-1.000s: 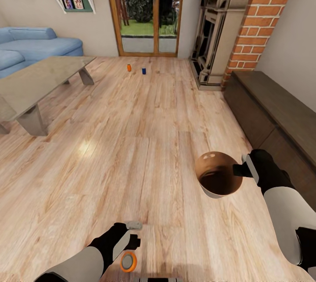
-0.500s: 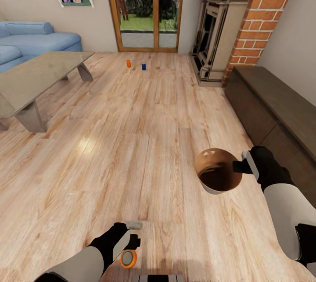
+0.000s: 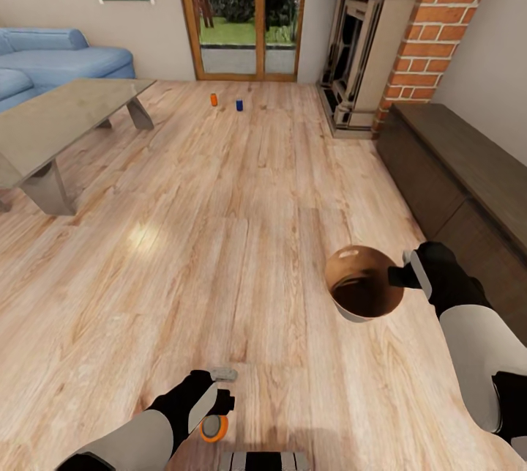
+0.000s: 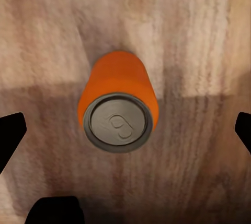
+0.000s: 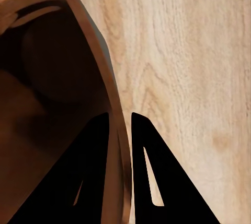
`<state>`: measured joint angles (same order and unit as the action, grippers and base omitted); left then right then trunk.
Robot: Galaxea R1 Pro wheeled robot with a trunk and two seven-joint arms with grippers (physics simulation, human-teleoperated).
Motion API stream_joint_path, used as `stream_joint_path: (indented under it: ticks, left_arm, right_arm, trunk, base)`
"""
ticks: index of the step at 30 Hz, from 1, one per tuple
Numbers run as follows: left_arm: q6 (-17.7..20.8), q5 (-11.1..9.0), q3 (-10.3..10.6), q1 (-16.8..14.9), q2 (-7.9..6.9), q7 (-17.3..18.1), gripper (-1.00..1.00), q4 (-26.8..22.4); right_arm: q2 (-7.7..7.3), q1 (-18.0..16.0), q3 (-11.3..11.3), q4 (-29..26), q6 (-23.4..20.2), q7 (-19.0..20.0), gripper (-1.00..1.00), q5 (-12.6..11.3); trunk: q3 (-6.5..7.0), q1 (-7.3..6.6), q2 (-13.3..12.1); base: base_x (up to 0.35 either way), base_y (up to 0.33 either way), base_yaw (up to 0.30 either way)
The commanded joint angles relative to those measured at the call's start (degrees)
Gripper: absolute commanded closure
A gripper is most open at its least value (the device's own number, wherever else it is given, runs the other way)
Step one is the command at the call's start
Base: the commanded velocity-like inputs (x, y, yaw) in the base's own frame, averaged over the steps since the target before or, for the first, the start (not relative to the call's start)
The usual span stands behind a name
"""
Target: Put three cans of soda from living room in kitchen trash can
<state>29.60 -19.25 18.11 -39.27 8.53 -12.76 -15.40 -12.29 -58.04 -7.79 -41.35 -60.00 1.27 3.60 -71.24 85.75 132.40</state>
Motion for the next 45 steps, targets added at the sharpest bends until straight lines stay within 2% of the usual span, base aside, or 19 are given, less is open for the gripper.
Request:
stream_joint_path:
  ticks: [1,3,11,13,19,28,45]
  left_arm:
    - [0.0,0.0,0.0,0.0,0.0,0.0,-1.0,0.0]
    - [0.0,0.0,0.0,0.0,0.0,0.0,-1.0,0.0]
    - [0.0,0.0,0.0,0.0,0.0,0.0,-1.0,-0.1]
    - [0.0,0.0,0.0,0.0,0.0,0.0,-1.0,-0.5]
    - [0.7,0.0,0.0,0.0,0.0,0.0,-1.0,-0.9]
    - [1.2,0.0,0.0,0.0,0.06,0.0,-1.0,-1.3]
    - [1.3,0.0,0.0,0.0,0.09,0.0,-1.0,-2.0]
  right_arm:
    - [0.03,-0.5,0.0,0.0,0.0,0.2,1.0,-0.6]
    - [0.01,-2.1,0.0,0.0,0.0,0.2,1.0,-0.6]
    - [0.04,-4.9,0.5,0.1,0.0,0.2,1.0,-0.6]
    - [0.01,-5.9,1.3,0.8,0.0,0.2,1.0,-0.7]
    - [-0.01,-8.4,2.1,5.6,0.0,0.2,1.0,-0.7]
    - [-0.02,-10.7,2.4,8.3,0.0,0.2,1.0,-0.7]
    - [0.02,-14.0,2.7,7.9,0.0,0.2,1.0,-0.5]
  trunk:
    - [-0.19,0.22,0.4]
    - [-0.58,0.66,1.2]
    - [-0.99,0.66,1.2]
    - [-1.08,0.66,1.2]
    - [-2.37,1.97,3.6]
    - [-2.43,1.97,3.6]
    - [-2.43,1.97,3.6]
  base:
    - [0.0,0.0,0.0]
    - [0.0,0.0,0.0]
    - [0.0,0.0,0.001]
    - [0.0,0.0,0.028]
    - [0.0,0.0,0.037]
    - [0.0,0.0,0.006]
    - [0.0,0.0,0.0]
